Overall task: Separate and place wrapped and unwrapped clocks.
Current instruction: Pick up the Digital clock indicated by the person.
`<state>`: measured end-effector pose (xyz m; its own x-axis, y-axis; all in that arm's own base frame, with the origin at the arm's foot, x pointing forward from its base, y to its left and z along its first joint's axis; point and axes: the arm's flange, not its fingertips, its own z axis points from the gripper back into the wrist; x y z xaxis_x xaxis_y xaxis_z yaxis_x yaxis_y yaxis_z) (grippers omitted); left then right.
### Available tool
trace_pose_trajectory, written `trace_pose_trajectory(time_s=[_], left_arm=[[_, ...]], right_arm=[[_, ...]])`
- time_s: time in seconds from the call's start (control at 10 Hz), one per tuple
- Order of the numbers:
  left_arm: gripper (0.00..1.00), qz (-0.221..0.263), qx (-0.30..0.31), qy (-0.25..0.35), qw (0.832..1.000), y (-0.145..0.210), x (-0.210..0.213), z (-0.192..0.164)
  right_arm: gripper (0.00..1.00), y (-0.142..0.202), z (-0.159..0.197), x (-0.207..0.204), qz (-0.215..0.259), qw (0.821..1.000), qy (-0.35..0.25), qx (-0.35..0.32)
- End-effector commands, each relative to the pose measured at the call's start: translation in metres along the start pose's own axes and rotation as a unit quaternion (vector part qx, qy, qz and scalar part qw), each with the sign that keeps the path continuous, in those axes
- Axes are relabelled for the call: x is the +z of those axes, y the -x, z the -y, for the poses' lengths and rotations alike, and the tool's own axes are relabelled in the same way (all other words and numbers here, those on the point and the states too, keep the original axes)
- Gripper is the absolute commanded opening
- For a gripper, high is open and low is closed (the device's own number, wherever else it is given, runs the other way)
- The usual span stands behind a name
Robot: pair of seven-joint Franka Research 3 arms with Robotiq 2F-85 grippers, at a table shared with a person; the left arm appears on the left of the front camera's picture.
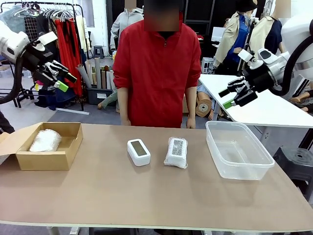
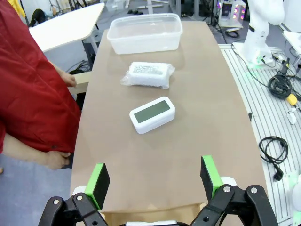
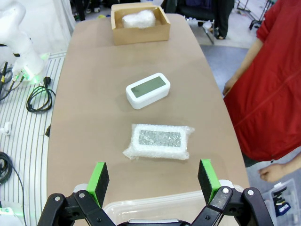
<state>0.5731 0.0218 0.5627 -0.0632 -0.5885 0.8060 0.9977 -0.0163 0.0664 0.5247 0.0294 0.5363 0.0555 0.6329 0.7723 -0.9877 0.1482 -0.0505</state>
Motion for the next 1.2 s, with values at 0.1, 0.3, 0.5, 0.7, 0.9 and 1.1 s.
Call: trace_pose_trajectory(time_s=[0.1,0.3,0.5,0.7,0.9,1.1], left_arm=[[1.00,-0.002,-0.008,0.005,1.000,0.0017,0.0002,0.0013],[1.00,-0.002,-0.008,0.005,1.000,0.0017,0.0002,0.0013],[1.00,-0.002,-0.008,0.005,1.000,0.0017,0.0002,0.0013],[1.00,-0.002,-0.008,0.005,1.000,0.0017,0.0002,0.0013],[1.00,-0.002,-0.008,0.005,1.000,0.0017,0.0002,0.0013],[1.00,-0.002,-0.008,0.005,1.000,0.0017,0.0002,0.0013]], right_arm=[[1.00,-0.0020,-0.0008,0.0018,0.003,1.000,-0.003,0.002],[1.00,-0.0020,-0.0008,0.0018,0.003,1.000,-0.003,0.002],[1.00,-0.0020,-0.0008,0.0018,0.003,1.000,-0.003,0.002],[1.00,-0.0020,-0.0008,0.0018,0.003,1.000,-0.003,0.002],[1.00,-0.0020,-0.0008,0.0018,0.003,1.000,-0.003,0.002],[1.00,-0.0020,-0.0008,0.0018,0.003,1.000,-0.003,0.002]])
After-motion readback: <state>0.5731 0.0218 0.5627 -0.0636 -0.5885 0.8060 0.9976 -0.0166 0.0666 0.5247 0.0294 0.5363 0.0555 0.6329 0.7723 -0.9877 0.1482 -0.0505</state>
